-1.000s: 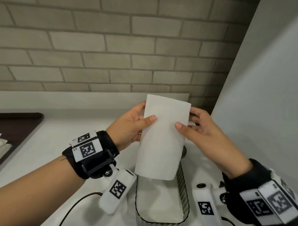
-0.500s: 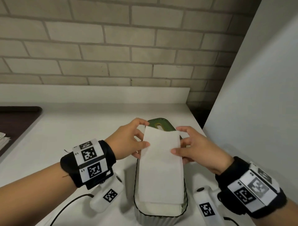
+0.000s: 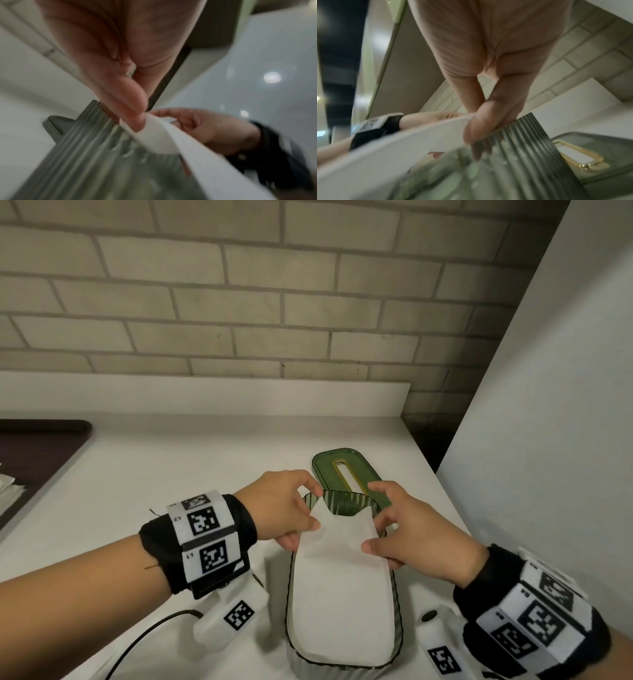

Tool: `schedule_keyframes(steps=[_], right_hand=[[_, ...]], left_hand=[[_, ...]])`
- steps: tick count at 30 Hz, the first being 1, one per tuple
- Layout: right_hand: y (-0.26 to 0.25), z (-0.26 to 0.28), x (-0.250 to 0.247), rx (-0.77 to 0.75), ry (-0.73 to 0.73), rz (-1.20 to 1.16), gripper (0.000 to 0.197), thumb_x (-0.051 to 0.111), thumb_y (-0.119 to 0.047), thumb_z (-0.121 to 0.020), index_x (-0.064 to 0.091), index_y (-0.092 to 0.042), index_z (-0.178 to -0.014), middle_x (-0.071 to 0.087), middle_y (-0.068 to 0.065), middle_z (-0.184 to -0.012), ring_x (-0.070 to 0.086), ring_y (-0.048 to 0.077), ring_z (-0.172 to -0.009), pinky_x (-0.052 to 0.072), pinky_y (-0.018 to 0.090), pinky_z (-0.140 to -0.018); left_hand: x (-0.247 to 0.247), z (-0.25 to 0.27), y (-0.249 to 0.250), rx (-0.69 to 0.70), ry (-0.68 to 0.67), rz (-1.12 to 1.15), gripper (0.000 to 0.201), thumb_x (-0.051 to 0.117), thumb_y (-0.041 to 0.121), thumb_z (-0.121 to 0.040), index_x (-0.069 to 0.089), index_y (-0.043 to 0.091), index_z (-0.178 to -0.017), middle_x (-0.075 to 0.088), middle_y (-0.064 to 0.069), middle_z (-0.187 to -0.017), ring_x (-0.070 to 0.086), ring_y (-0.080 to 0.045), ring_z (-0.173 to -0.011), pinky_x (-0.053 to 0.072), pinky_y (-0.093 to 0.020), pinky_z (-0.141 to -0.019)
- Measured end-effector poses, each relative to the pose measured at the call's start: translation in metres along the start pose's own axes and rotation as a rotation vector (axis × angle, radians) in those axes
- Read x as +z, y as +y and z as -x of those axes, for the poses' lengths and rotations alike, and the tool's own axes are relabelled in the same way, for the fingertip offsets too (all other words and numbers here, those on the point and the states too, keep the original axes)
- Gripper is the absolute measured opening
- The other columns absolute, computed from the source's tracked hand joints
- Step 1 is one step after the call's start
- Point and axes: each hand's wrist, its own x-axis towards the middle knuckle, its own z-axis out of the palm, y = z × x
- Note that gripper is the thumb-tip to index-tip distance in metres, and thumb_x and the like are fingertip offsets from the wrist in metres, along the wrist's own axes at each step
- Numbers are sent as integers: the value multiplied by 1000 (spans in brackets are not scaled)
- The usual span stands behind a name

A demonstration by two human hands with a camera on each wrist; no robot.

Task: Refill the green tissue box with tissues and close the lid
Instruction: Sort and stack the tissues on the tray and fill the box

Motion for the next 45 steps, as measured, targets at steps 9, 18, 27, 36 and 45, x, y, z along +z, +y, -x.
schedule_keyframes(steps=[9,18,27,36,45], right_hand=[[-17,16,6,-151,51,546,64,68,-28,-83,38,-24,-140,49,-4,-129,56,9,-99,43,15,-82],[-27,17,13,-169,-131,873,61,76,-41,-72,54,-14,-123,40,3,-123,47,20,-114,41,24,-86],[-16,-1,35,-55,-390,1375,128,70,-61,-69,-12,-5,-149,-4,24,-156,0,33,-146,-20,55,-111],[-17,-8,35,-59,-428,1403,117,73,-41,-75,-11,-9,-149,-3,19,-157,1,28,-147,-15,56,-113],[-17,-11,43,-65,-412,1395,131,81,-45,-64,-11,-7,-149,-2,20,-157,6,30,-146,-14,58,-112]], left_hand=[[2,3,2,141,133,-570,74,77,50,-66,44,28,-128,48,6,-122,54,-9,-96,45,-25,-85],[14,15,21,306,-136,-888,79,74,59,-62,46,28,-128,51,7,-123,52,-14,-110,47,-35,-92],[46,3,22,24,-292,-1306,60,28,30,-101,3,8,-150,4,-9,-159,9,-18,-146,-16,-46,-115],[53,3,13,-74,-278,-1260,60,26,29,-101,-1,7,-150,0,-11,-159,-2,-19,-147,-16,-45,-116],[66,-4,-1,-127,-224,-1295,60,22,34,-100,2,8,-150,10,-15,-157,9,-27,-146,-16,-52,-114]])
